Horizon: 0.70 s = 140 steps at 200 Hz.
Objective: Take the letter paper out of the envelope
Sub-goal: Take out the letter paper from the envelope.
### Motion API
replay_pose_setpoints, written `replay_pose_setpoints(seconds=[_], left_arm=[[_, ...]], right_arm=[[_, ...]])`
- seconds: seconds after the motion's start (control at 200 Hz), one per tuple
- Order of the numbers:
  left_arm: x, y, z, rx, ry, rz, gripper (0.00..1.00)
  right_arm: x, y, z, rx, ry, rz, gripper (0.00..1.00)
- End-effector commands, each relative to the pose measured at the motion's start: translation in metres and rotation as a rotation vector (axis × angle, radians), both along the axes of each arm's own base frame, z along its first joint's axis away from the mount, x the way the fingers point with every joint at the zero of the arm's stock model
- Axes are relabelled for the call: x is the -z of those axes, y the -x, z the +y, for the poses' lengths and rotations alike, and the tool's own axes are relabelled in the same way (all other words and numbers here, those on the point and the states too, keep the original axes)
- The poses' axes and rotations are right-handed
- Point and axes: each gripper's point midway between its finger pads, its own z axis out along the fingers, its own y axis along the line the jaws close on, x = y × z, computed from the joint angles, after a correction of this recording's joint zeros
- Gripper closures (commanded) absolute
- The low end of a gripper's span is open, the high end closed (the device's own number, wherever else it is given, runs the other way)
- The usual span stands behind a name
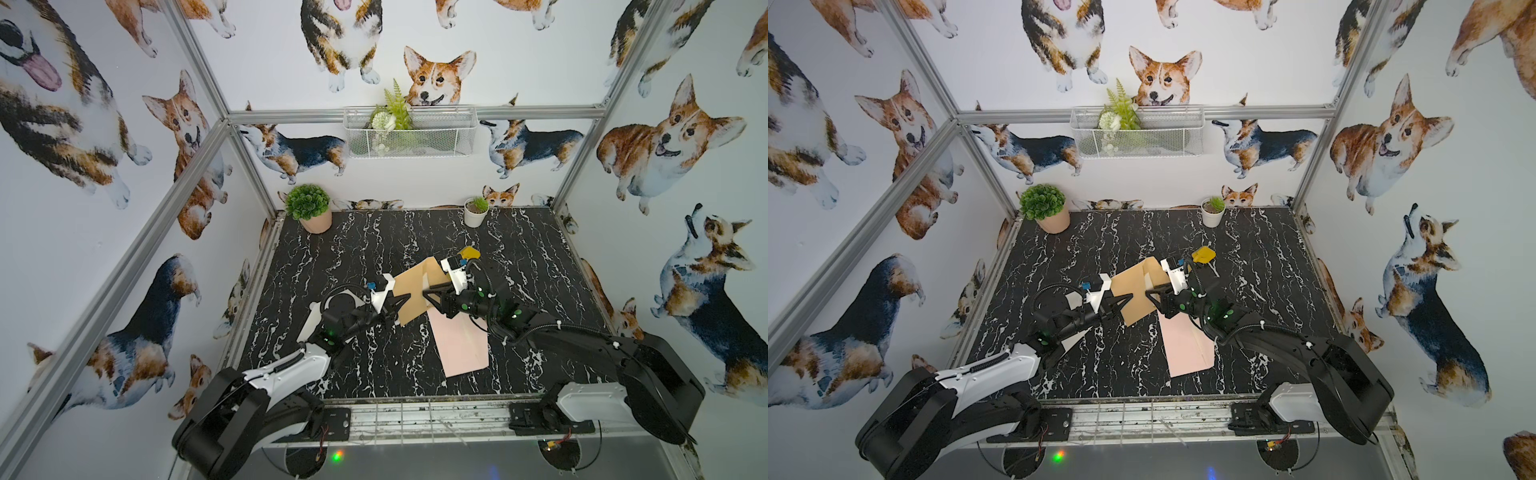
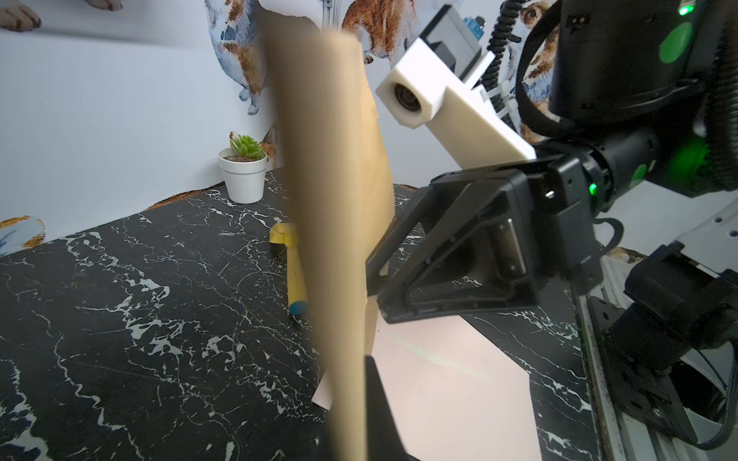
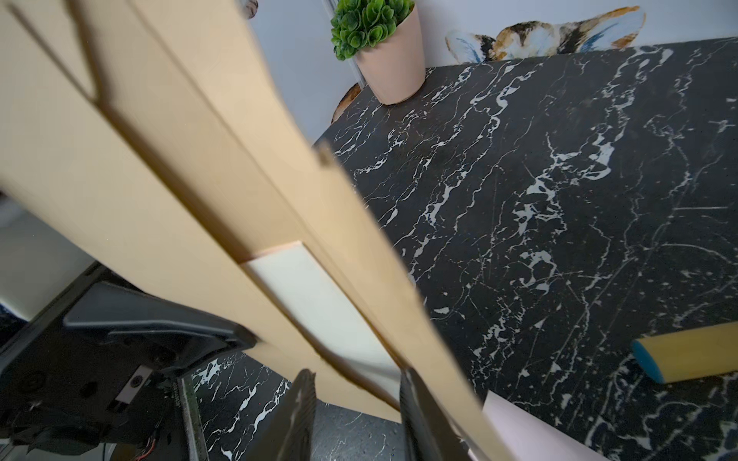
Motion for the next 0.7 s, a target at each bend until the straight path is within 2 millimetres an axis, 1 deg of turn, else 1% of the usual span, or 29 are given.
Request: replay_pose_setpoints(seconds=[0.0, 0.215, 0.355, 0.696], left_arm=[[-0.006, 0.002, -0.003, 0.024, 0.003, -0.028, 1.0], [-0.006, 0.003, -0.005, 0.027, 0.003, -0.026, 1.0], [-0.005, 0.003, -0.005, 0.026, 0.002, -0.024, 1.0], [-0.007, 0.002, -0.005, 0.025, 0.02, -0.025, 1.0]], right_arm=[[-0.006, 0.0, 0.003, -0.017, -0.018, -0.016, 0.61], [-0.005, -0.001, 0.001, -0.013, -0.02, -0.033, 0.6], [-0.007, -0.003, -0.002, -0.015, -0.052, -0.03, 0.68], [-0.016, 0.001, 0.002, -0.085, -0.104, -0.063, 0.66]])
